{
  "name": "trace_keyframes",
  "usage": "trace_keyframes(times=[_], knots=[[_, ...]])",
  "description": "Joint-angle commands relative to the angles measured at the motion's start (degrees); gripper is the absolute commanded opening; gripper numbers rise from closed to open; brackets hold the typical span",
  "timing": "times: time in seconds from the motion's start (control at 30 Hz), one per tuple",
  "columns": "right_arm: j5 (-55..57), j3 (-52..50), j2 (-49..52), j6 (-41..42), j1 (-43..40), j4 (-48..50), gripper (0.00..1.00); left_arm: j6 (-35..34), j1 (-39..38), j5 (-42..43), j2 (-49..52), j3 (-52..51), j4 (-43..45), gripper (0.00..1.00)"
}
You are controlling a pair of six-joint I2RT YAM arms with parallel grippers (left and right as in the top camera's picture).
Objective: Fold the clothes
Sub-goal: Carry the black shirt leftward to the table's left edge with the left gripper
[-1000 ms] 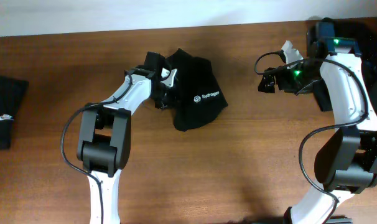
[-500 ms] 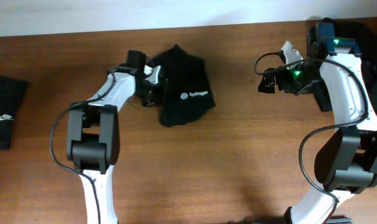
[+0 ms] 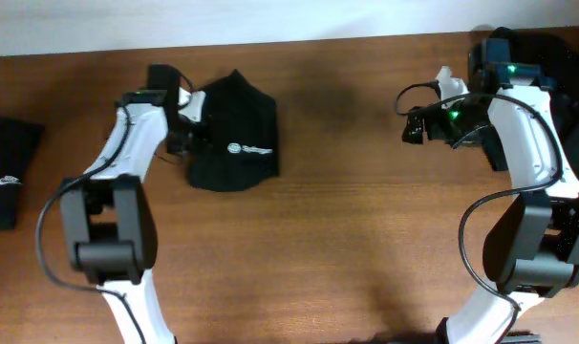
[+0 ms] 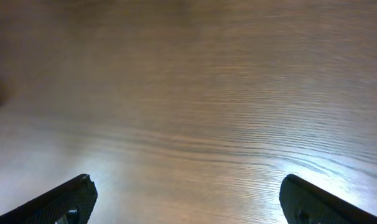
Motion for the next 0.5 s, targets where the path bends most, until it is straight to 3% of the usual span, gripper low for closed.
trace_keyframes(times=[0.0,0.17,0.47], knots=[[5.55,-1.05,-0.46,4.90,0.26,0.83,0.99,5.70,1.44,-11.69,-4.83,0.85,0.07,0.00],[5.55,-1.05,-0.46,4.90,0.26,2.54,0.99,9.94,2.49,-25.97,-5.09,0.83,0.07,0.00],[5.55,-1.05,-0.46,4.90,0.26,3.65,0.99,17.14,4.31,-42.27,-5.09,0.83,3.10,0.00]])
